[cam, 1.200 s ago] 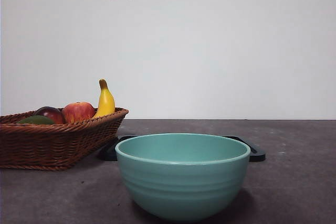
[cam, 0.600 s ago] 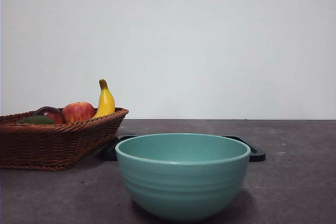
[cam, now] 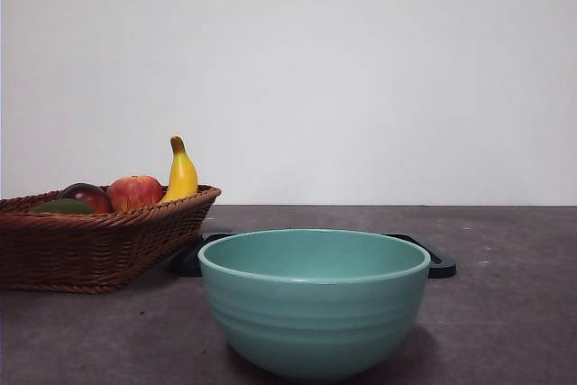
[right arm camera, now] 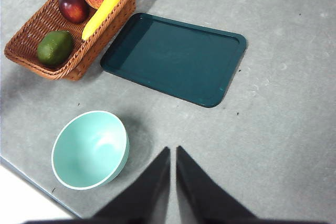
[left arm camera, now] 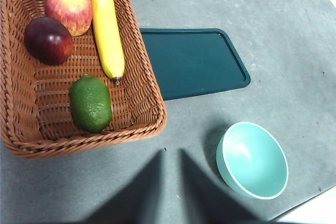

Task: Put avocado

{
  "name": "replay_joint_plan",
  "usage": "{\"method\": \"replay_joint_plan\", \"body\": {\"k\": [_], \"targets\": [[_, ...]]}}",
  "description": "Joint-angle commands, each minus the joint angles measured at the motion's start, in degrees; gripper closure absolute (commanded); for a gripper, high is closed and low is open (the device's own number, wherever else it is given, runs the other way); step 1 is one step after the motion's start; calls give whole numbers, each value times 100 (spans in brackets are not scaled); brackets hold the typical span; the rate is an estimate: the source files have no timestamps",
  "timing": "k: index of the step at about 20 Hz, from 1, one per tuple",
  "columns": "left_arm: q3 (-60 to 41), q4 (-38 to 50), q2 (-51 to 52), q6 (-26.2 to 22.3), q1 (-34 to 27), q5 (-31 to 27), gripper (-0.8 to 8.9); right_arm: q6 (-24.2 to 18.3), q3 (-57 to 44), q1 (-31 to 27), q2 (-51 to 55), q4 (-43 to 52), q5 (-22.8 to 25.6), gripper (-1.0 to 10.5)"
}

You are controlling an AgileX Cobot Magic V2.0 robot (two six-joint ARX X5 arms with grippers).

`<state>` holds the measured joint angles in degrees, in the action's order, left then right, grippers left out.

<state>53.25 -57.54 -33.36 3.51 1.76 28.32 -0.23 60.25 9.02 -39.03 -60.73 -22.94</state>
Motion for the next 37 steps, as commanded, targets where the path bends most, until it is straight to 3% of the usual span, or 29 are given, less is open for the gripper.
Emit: {"method": "replay_joint_plan", "body": {"k": [1, 3, 4, 9, 14, 26, 37], "targets": [[92, 44, -33, -94, 4, 2, 482, 4, 111, 24, -20, 24, -22, 700], [92, 44, -33, -94, 4, 2, 430, 52, 111, 24, -22, 24, -24, 577], [92, 44, -33, -94, 4, 2, 430, 70, 111, 24, -22, 26, -24, 567], [103, 92, -304, -98, 26, -229, 431, 109, 111, 24, -22, 26, -24, 567], [214, 695, -1325, -101, 197, -507, 436, 109, 111, 24, -22, 26, -24, 567], [372, 2079, -4258, -271, 1163, -2210, 439, 118, 111, 24, -22, 22, -24, 567], [372, 2695, -5595, -350, 1384, -2559, 439, 131, 111, 24, -22, 22, -127, 567]]}}
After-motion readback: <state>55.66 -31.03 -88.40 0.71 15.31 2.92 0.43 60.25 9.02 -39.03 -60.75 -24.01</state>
